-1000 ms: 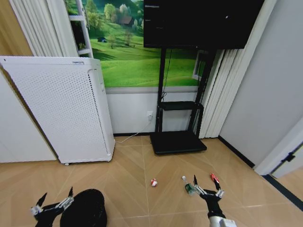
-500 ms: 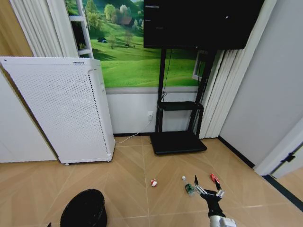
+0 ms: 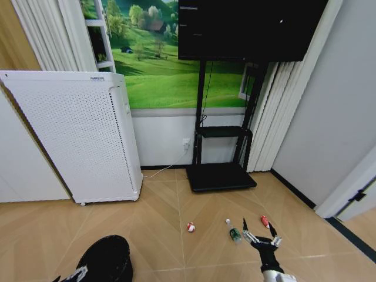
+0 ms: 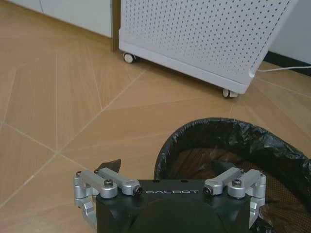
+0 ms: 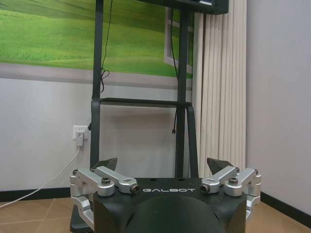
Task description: Pick up the trash bin and place the garbage on the floor into it.
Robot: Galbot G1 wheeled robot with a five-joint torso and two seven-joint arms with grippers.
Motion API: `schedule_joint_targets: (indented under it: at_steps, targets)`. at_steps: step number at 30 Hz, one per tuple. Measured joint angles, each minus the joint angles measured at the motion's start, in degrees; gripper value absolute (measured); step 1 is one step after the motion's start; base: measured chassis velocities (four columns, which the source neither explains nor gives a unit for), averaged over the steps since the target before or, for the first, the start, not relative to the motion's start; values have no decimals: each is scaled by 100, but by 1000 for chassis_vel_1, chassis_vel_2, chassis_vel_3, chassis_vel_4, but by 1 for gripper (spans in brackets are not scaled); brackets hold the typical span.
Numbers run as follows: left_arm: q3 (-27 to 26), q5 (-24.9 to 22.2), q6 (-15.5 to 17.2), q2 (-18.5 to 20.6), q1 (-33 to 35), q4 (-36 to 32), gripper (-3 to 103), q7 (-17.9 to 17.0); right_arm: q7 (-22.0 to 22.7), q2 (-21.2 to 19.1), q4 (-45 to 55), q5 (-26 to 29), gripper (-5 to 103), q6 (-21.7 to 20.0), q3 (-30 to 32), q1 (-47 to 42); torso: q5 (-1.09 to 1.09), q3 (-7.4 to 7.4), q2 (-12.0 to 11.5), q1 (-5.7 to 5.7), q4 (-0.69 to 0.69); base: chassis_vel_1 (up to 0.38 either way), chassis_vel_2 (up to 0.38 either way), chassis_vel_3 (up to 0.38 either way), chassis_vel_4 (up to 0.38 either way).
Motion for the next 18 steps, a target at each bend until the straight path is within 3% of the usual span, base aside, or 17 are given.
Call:
schedule_joint_targets:
  at_steps: [12, 18]
  targets:
    - [79, -300, 426, 142, -215, 181, 102, -182, -2, 60, 30, -34, 100, 26, 11, -60, 0, 5, 6, 2, 1, 0, 0, 0, 0]
    - [173, -588, 732, 198, -363, 288, 91, -349, -2, 65, 37, -60, 100, 41, 12, -90, 0, 6, 8, 2, 1, 0, 0, 0, 0]
